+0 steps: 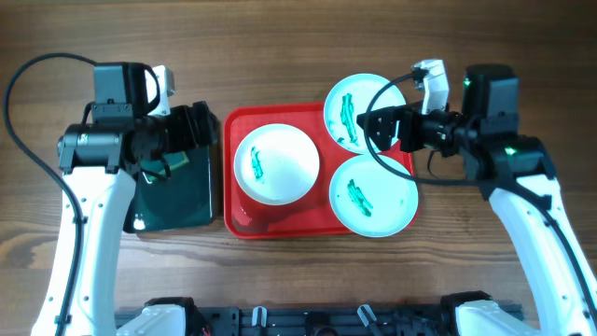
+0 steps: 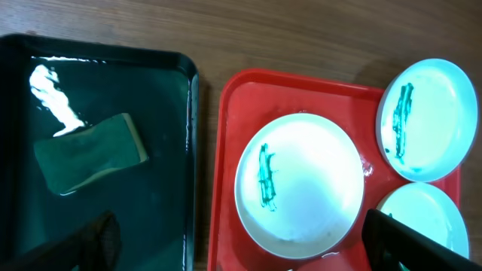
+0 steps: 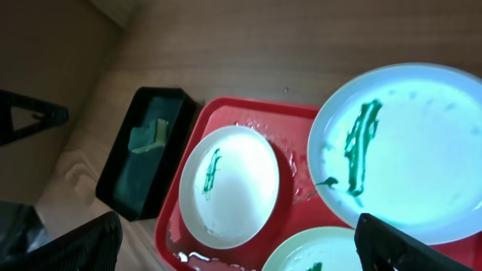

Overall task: Clean dirty plates on tray and stack at the side
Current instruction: 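Move the left gripper to the sponge and the right gripper to the white plate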

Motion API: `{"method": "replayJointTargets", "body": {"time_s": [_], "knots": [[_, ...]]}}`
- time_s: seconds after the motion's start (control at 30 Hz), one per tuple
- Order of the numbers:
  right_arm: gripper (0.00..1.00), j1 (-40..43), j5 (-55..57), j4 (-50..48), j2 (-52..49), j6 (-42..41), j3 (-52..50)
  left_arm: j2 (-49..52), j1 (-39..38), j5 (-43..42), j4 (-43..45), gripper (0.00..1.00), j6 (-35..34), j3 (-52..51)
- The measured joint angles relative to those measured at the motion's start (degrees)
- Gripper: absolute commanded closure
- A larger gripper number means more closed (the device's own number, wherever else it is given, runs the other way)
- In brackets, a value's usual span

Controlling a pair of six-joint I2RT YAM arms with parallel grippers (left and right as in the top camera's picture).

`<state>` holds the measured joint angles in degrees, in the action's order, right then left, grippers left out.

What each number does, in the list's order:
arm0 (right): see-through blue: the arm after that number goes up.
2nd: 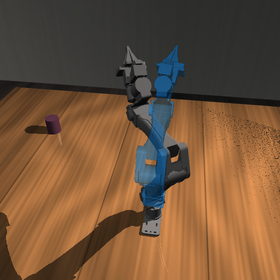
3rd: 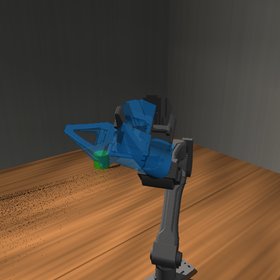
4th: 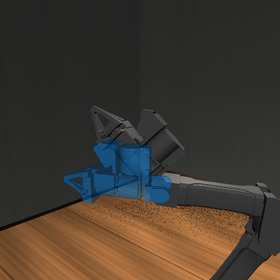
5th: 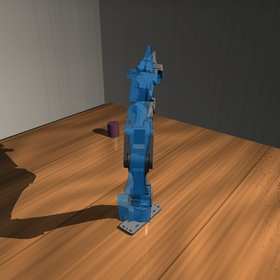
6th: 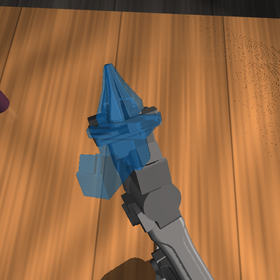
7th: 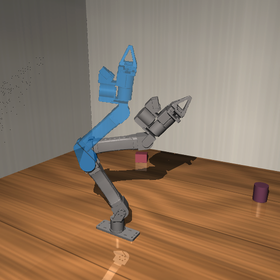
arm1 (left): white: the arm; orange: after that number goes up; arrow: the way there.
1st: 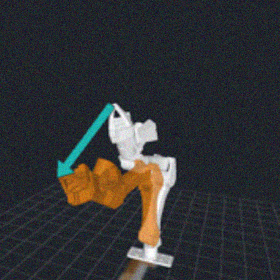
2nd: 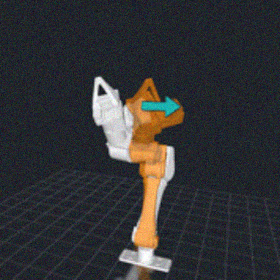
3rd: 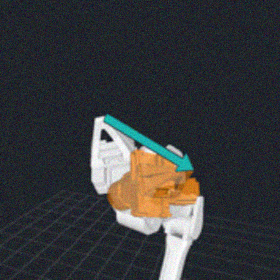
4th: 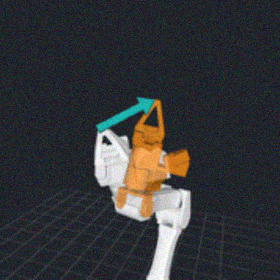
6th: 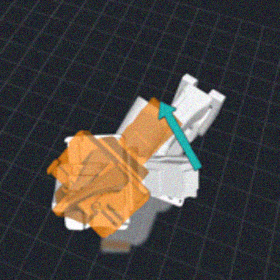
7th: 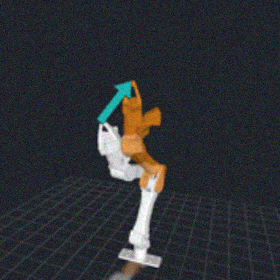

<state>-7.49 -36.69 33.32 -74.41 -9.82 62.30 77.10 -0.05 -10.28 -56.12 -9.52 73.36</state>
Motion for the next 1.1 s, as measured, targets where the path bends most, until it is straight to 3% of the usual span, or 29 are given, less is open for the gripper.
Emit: {"method": "replayJointTargets", "body": {"time_s": [0.07,0.17,0.23,0.37,0.5,0.7,0.8,1.03,1.1], "knots": [[0.0,-1.99,2.21,1.07,-0.76,-1.86,0.0,0.33,-0.04,5.25,1.44,0.18,0.81,0.0],[0.0,-6.67,8.83,1.33,-0.76,-5.18,0.0,1.49,0.46,16.63,6.14,0.13,2.34,0.0],[0.0,-9.18,12.2,1.36,-0.76,-6.49,0.0,3.45,1.38,19.91,8.46,0.24,4.2,0.09],[0.01,-11.23,16.48,1.86,-0.76,-7.76,0.0,11.69,2.47,22.95,6.82,0.27,7.69,0.24],[0.0,-11.23,17.75,4.98,-0.76,-8.72,0.0,23.65,2.47,22.91,4.52,0.27,21.75,0.28],[0.01,-11.23,17.92,5.27,-0.76,-9.97,0.0,32.37,2.91,19.37,14.73,0.28,35.43,0.15],[0.01,-11.23,17.92,5.27,-0.76,-10.56,0.0,32.52,4.83,17.4,16.24,0.32,39.21,0.15],[0.01,-11.23,17.92,5.29,-0.76,-10.97,0.0,32.54,11.87,9.27,9.4,0.45,43.65,0.17],[0.01,-11.23,17.92,5.29,-0.76,-10.97,0.0,32.54,12.46,7.48,8.13,0.57,44.61,0.17]]}}
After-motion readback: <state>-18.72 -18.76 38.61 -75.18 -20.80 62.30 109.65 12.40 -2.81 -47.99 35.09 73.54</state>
